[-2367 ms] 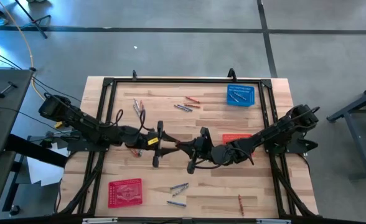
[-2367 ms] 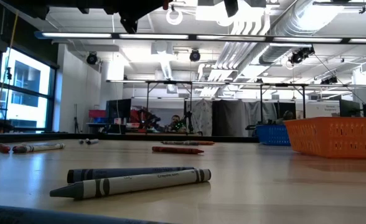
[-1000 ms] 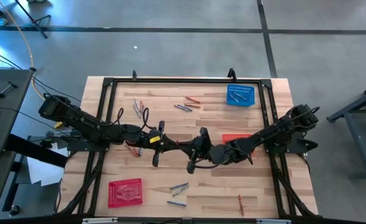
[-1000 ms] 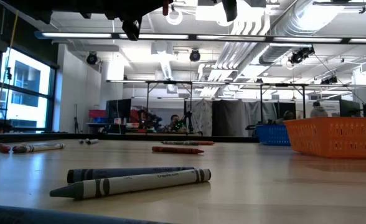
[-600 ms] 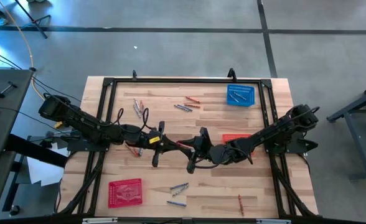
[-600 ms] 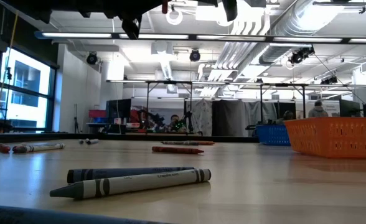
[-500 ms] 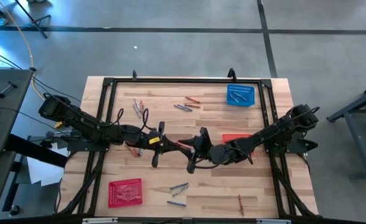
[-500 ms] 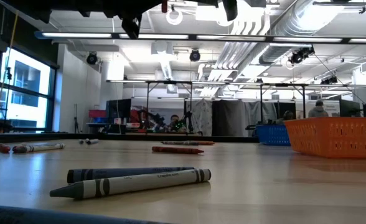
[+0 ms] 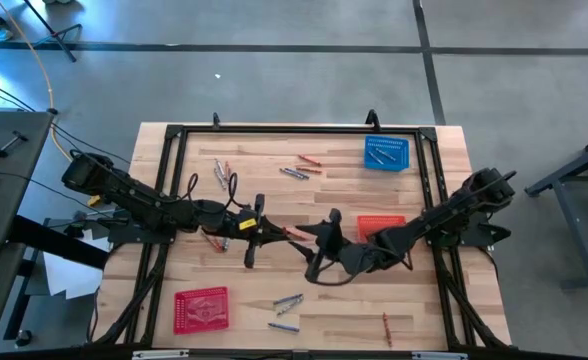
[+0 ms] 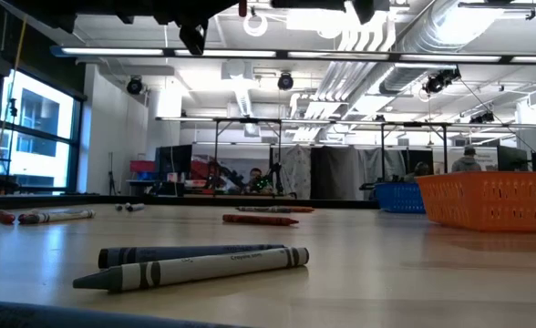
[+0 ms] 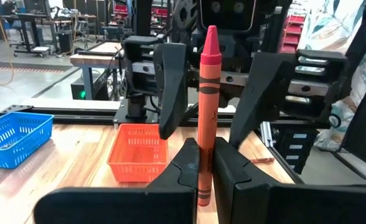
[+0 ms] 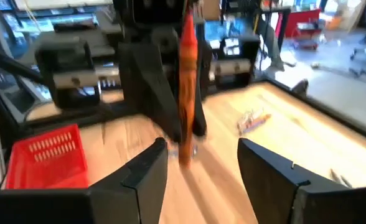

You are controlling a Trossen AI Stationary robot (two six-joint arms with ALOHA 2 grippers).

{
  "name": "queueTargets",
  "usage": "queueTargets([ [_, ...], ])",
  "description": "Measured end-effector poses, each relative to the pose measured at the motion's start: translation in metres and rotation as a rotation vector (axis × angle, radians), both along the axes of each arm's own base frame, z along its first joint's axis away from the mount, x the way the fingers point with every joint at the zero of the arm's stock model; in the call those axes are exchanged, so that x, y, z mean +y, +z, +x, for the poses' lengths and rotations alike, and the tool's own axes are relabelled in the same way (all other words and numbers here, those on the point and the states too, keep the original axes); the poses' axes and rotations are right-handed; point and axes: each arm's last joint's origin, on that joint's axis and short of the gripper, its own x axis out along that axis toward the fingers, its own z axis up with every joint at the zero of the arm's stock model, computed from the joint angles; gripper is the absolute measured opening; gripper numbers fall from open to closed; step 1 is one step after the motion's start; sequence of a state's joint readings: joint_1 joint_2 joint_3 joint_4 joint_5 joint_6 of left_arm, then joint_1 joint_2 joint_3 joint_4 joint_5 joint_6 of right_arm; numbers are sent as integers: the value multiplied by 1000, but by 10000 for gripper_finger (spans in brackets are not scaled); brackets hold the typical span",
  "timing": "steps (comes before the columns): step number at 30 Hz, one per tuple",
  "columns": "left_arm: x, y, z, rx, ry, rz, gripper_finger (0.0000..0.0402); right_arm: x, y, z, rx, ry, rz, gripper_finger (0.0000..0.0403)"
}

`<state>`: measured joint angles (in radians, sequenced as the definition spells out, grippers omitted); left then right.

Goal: Sort crayons
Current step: Put the orange crayon into the red bin

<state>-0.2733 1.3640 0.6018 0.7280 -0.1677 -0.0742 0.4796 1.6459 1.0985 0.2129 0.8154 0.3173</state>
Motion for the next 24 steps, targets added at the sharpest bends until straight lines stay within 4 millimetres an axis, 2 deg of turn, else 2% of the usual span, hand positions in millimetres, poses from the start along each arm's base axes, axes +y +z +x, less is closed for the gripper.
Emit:
queueTargets([
  [8, 2, 7, -5, -4, 3, 5, 1, 5, 8, -36, 102, -45, 121, 189],
  [12, 6, 10, -15, 66, 104, 50, 1, 4, 9, -47, 126, -91, 104, 189],
  [17, 7, 8, -40, 251, 246, 0, 1, -1, 1, -55, 198, -148, 108, 189],
  [24, -16, 12, -79, 348, 236, -209, 1, -15, -11, -58, 284, -247, 113, 189],
])
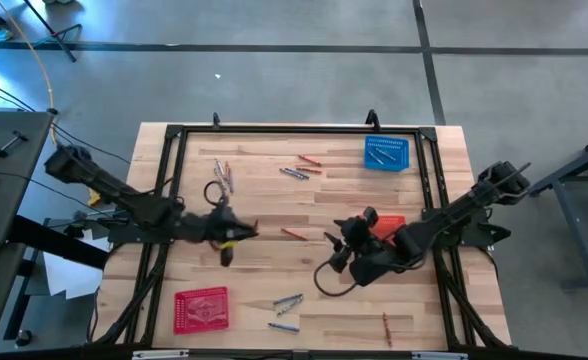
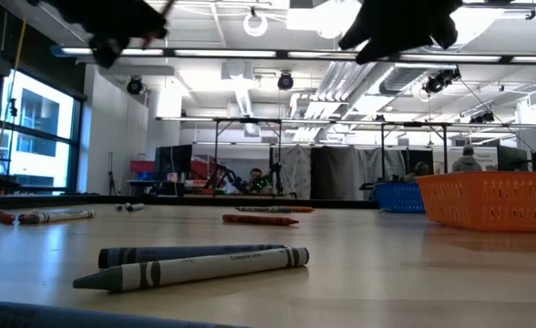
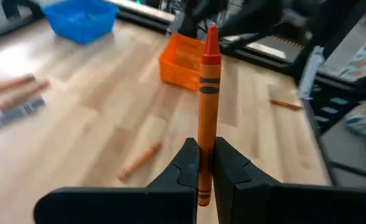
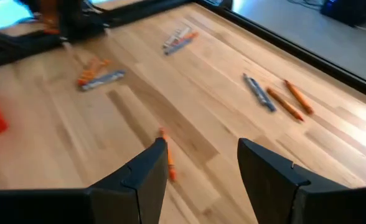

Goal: Sort crayons
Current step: Put the orange crayon into the red bin

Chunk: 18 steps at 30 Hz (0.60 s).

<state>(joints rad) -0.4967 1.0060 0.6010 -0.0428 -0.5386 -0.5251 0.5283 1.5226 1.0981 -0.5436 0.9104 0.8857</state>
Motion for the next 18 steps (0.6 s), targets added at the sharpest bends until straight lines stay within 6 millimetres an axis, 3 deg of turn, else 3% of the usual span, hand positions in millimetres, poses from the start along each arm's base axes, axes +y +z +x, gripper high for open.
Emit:
queueTargets([
  [11, -53, -22, -52, 127, 72, -351, 1, -17, -6, 5, 75, -43, -45, 189],
  [18, -76, -39, -64, 215, 118, -543, 1, -31, -6, 10, 97, -73, -62, 189],
])
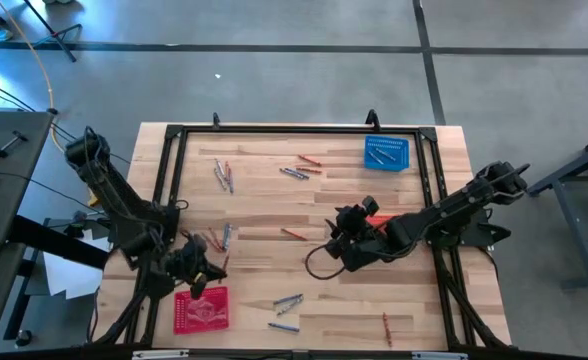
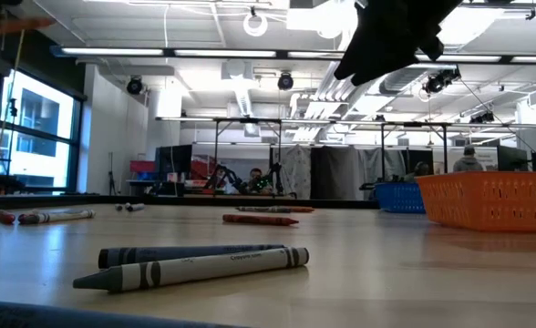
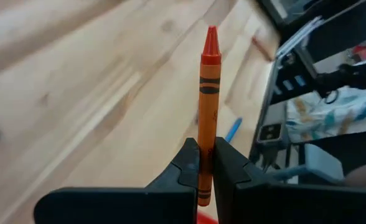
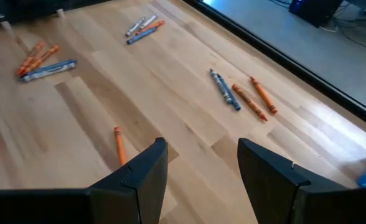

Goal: Sort crayons
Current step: Put the orange crayon into the red bin

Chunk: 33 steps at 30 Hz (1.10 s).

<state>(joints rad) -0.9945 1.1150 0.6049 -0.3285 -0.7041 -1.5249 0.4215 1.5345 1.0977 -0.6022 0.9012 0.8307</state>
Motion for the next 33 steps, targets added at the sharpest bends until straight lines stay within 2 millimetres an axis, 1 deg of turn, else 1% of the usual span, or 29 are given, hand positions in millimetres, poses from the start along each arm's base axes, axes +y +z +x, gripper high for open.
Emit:
queueTargets([
  [2, -5, -2, 0, 47, 3, -28, 1, -4, 0, 1, 4, -7, 9, 189],
  [7, -27, 4, 6, 216, -25, -104, 1, -9, -1, 4, 20, -7, 44, 189],
  [11, -48, 23, 13, 348, -54, -138, 1, -12, -1, 5, 24, -12, 52, 189],
  [14, -58, 36, 14, 497, -37, -136, 1, -13, -1, 5, 24, -14, 52, 189],
  [16, -64, 40, 14, 612, -26, -143, 1, -12, -1, 5, 24, -14, 52, 189],
  [19, -71, 35, 13, 750, 0, -124, 1, -13, -1, 5, 24, -14, 52, 189],
  [22, -77, 21, 16, 827, 5, -101, 1, -13, -1, 5, 28, -14, 51, 189],
  [25, -80, 11, 20, 895, -39, -73, 10, -13, -2, 4, 33, -14, 48, 189],
  [29, -82, 4, 23, 920, -85, -46, 31, -13, -2, 4, 35, -13, 49, 189],
  [33, -84, 3, 24, 897, -108, -36, 47, -13, -2, 4, 35, -13, 49, 189],
])
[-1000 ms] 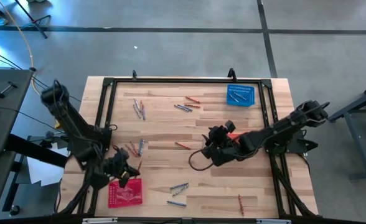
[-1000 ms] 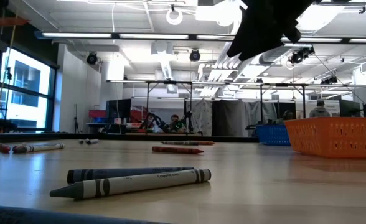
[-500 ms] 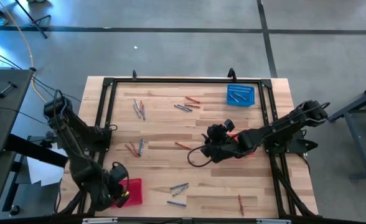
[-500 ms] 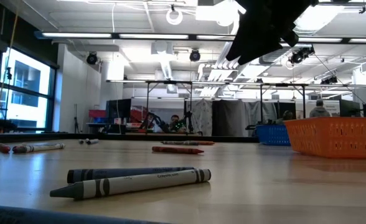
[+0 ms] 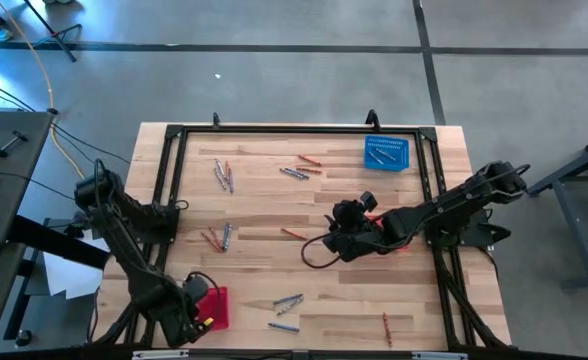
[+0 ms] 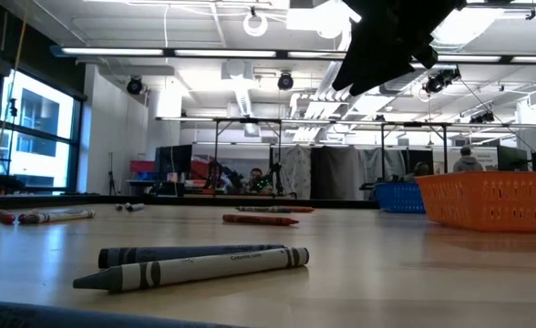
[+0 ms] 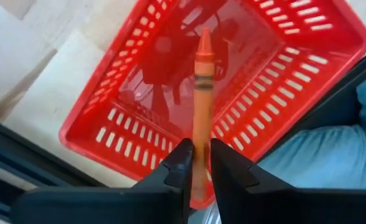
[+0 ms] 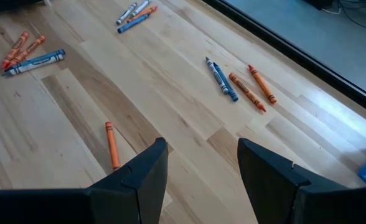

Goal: Sort crayons
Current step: Put the orange crayon into the red bin

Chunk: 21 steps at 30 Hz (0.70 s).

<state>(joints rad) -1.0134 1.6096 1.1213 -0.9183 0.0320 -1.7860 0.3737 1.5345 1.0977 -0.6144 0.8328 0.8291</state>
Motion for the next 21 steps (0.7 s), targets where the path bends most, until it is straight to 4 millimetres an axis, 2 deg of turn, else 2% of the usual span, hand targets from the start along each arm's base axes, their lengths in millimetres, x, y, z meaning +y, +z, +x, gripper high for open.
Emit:
queueTargets([
  [12, 6, 0, 7, -38, -63, 33, 58, 0, 0, 0, 1, 1, 2, 189],
  [17, 17, 4, 22, -80, -99, 35, 58, 0, 0, 0, 1, 1, 3, 189],
  [21, 33, 8, 42, -205, -190, 118, 58, 1, -1, 0, 12, 19, 31, 189],
])
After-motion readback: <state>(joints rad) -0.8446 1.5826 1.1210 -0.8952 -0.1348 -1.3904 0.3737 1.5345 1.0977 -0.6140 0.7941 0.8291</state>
